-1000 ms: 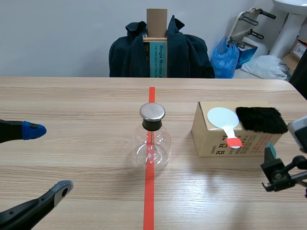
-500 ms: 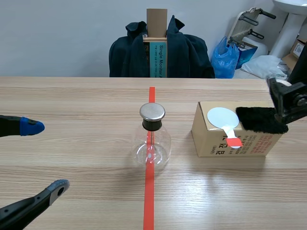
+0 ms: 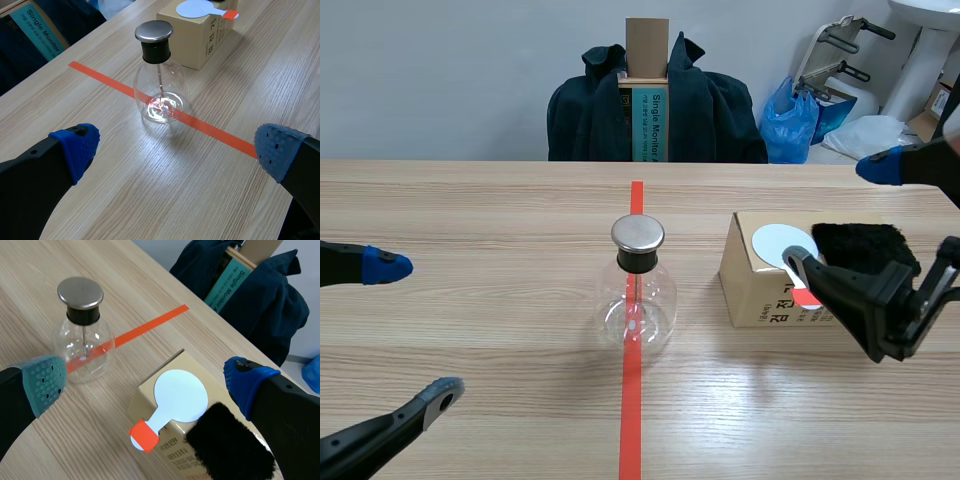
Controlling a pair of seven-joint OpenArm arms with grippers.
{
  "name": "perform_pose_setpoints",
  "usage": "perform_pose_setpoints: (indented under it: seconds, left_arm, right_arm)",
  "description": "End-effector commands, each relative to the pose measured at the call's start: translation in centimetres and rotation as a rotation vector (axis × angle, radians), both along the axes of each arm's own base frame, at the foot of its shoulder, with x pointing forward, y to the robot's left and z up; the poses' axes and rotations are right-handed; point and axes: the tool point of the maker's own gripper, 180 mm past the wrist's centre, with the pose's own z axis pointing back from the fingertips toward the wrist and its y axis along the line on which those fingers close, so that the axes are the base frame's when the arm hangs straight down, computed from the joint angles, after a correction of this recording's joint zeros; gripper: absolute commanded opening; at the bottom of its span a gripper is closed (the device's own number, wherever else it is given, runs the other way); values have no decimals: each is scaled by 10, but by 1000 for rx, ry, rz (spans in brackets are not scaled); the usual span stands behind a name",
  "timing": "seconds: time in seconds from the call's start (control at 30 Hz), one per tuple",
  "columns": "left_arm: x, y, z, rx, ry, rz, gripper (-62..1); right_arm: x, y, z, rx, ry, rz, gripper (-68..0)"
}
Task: Do the electroscope experiment.
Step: 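Return to the home posture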
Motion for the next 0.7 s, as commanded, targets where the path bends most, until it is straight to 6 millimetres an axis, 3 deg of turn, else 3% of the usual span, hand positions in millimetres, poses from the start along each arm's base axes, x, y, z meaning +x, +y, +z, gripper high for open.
perform_pose_setpoints:
  seconds: [0.0, 0.67]
  left_arm:
    - [2, -4, 10, -21, -28, -10, 14]
    - [3, -3, 10, -20, -33, -3, 14]
  right_arm:
    - [7, -2, 13, 32, -33, -14, -16]
    - [15, -9, 29, 172, -9, -73, 4]
